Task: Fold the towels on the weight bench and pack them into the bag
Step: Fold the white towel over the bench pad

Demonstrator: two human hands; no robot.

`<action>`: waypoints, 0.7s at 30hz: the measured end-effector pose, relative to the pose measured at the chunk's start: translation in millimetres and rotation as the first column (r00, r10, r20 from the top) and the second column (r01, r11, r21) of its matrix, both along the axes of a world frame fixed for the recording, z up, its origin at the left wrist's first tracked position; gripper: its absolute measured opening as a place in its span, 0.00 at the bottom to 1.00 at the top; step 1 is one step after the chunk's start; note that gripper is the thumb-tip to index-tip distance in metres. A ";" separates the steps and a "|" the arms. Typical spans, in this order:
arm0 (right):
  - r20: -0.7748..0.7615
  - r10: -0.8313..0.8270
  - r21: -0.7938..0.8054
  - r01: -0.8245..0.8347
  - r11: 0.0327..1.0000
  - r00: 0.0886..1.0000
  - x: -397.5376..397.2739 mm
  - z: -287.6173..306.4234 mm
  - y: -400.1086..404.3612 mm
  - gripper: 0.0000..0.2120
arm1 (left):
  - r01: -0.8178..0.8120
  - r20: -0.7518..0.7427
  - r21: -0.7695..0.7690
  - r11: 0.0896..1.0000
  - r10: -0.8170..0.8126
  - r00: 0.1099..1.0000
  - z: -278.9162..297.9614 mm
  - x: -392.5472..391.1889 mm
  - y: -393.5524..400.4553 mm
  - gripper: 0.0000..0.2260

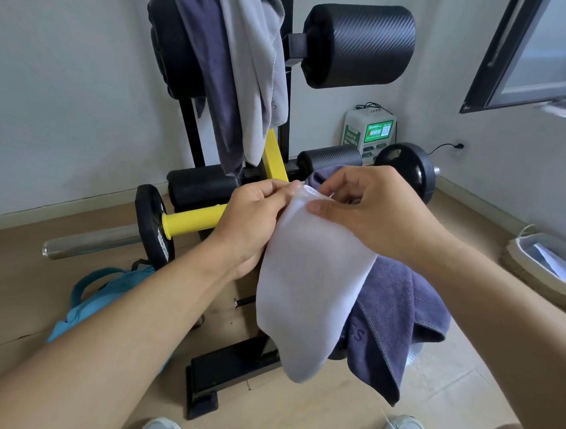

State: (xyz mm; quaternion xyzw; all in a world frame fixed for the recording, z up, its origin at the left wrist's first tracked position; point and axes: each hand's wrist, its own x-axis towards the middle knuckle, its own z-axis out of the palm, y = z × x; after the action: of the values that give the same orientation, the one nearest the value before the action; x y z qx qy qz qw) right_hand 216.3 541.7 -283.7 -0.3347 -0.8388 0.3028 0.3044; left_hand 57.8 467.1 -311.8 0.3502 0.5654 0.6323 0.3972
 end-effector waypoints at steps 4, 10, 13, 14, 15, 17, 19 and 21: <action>0.027 0.008 -0.021 -0.008 1.000 1.000 1.6 1.6 1.4 0.09 | -0.012 -0.042 0.012 1.000 0.012 0.999 -0.8 -0.6 0.5 0.09; 0.025 -0.021 -0.016 0.022 1.000 0.999 4.1 2.7 0.2 0.09 | 0.004 -0.110 0.028 1.000 -0.001 0.994 -0.6 0.7 -0.6 0.08; 0.022 -0.053 -0.015 0.053 0.998 0.998 3.6 2.2 0.9 0.09 | 0.063 -0.077 0.051 0.997 -0.059 0.995 2.3 1.7 -2.7 0.12; 0.017 -0.064 -0.011 0.064 0.998 0.998 3.5 1.8 0.9 0.10 | 0.089 -0.063 0.057 0.994 -0.085 0.994 3.6 2.4 -4.1 0.14; 0.011 -0.074 -0.001 0.074 0.997 0.997 3.7 1.3 1.0 0.11 | 0.103 -0.068 0.063 0.993 -0.099 0.993 4.3 2.9 -5.0 0.15; 0.012 -0.090 0.024 0.090 0.996 0.996 4.8 0.4 1.7 0.14 | 0.097 -0.111 0.065 0.993 -0.090 0.990 4.0 3.4 -5.4 0.12; 0.066 -0.106 0.054 0.102 0.993 0.992 7.2 2.3 4.4 0.18 | 0.069 -0.124 0.068 0.995 -0.060 0.991 2.3 1.4 -4.6 0.08; 0.187 -0.127 0.088 0.113 0.990 0.974 12.2 6.5 9.8 0.23 | 0.045 -0.091 0.068 0.997 -0.039 0.995 0.1 -3.0 -2.5 0.05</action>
State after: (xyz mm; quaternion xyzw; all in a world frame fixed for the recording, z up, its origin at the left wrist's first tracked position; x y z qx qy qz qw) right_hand 228.5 551.5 -277.2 -0.4006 -0.8534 0.2179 0.2524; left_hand 54.8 464.6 -311.8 0.4036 0.5525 0.6272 0.3722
